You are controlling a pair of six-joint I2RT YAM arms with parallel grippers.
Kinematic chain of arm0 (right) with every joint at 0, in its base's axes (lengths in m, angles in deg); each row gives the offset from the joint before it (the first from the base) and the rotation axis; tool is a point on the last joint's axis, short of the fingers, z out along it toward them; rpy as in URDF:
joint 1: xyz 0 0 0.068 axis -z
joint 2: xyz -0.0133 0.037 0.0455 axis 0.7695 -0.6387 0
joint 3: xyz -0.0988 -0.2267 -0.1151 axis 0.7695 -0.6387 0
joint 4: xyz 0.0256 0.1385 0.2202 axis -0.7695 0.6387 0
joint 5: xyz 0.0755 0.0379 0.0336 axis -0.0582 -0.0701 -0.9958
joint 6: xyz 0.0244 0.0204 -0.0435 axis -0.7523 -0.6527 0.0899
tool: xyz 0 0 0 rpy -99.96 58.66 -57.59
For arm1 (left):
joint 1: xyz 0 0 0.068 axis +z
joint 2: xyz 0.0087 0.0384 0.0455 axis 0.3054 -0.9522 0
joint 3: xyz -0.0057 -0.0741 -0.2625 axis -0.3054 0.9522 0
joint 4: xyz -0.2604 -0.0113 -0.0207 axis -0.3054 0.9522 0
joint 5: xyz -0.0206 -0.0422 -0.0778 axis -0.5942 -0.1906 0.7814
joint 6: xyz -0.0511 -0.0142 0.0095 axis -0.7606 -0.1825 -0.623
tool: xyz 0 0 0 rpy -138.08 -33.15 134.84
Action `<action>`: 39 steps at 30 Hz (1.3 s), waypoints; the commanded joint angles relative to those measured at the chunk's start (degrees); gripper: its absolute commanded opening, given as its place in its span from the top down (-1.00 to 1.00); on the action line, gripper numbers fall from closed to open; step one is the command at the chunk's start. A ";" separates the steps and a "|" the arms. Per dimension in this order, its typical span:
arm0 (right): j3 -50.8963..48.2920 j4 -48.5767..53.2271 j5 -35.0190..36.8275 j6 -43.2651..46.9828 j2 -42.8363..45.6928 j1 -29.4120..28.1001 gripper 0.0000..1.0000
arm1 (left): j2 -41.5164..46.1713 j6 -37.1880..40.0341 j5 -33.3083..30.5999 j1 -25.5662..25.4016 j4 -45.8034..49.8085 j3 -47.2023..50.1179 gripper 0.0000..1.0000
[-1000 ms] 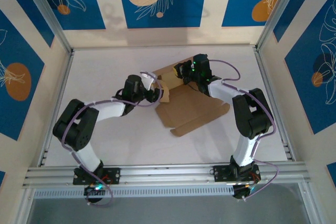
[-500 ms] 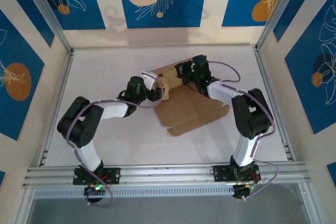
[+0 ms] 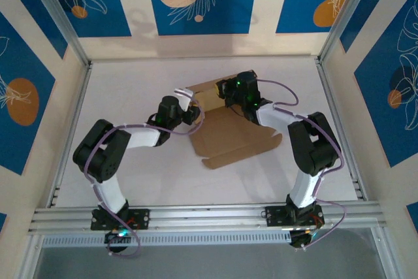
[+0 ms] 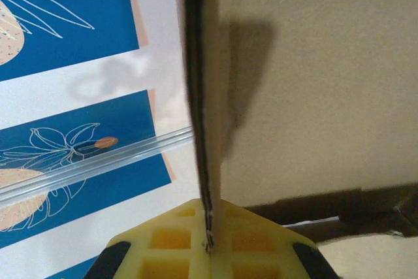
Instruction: Fold the paper box
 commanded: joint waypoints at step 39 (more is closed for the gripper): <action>3.23 21.94 -9.35 11.48 16.16 -4.14 -0.44 | 5.78 8.18 -8.58 0.99 0.31 -1.10 0.67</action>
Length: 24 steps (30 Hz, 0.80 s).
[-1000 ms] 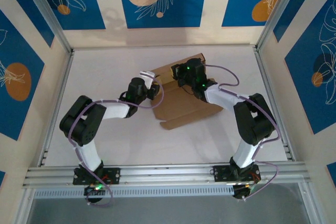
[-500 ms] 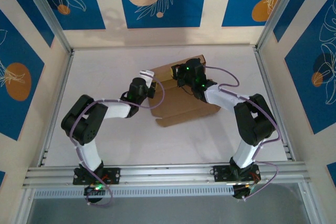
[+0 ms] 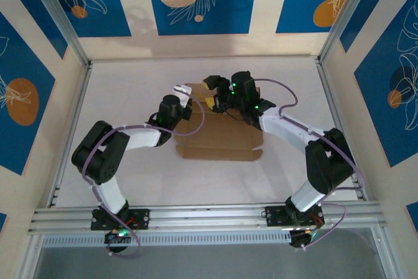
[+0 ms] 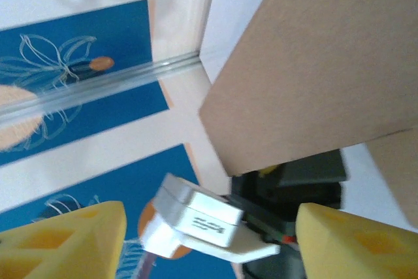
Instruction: Fold the paper box
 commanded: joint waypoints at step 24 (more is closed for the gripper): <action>36.69 44.78 -27.48 83.15 -19.98 12.16 -0.49 | -4.97 8.11 37.18 11.38 13.64 -11.03 0.64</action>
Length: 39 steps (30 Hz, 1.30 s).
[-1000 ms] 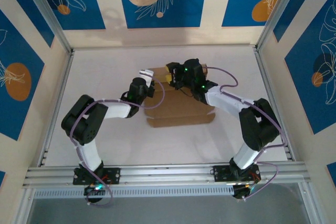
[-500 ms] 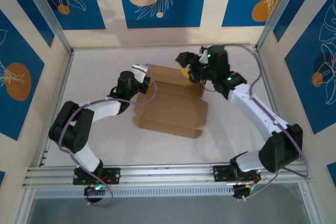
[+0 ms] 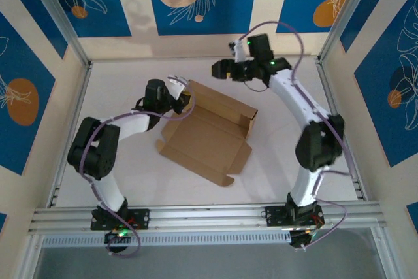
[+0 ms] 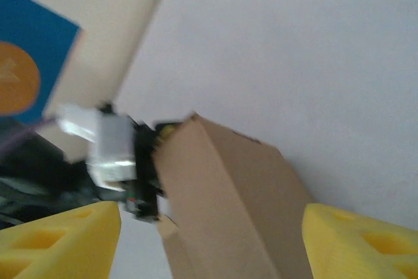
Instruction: Fold the paper box
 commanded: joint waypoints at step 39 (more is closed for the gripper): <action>12.31 13.92 -8.12 15.51 -18.52 -6.18 0.26 | -3.81 -5.66 -10.12 -0.78 -10.56 4.89 0.26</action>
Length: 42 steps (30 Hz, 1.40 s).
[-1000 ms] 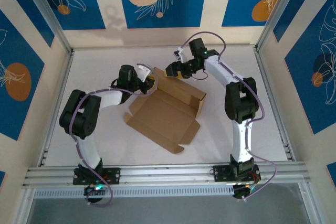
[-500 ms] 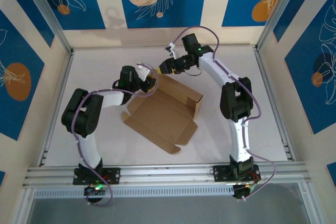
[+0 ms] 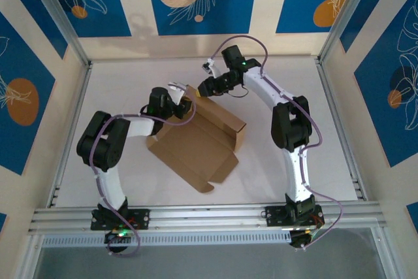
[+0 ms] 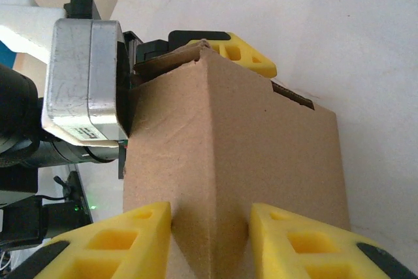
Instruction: Fold the paper box
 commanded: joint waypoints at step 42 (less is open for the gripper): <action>11.77 1.07 -17.62 -21.63 -18.06 0.31 0.53 | -0.38 -1.72 -5.23 -1.07 -1.20 -1.39 1.00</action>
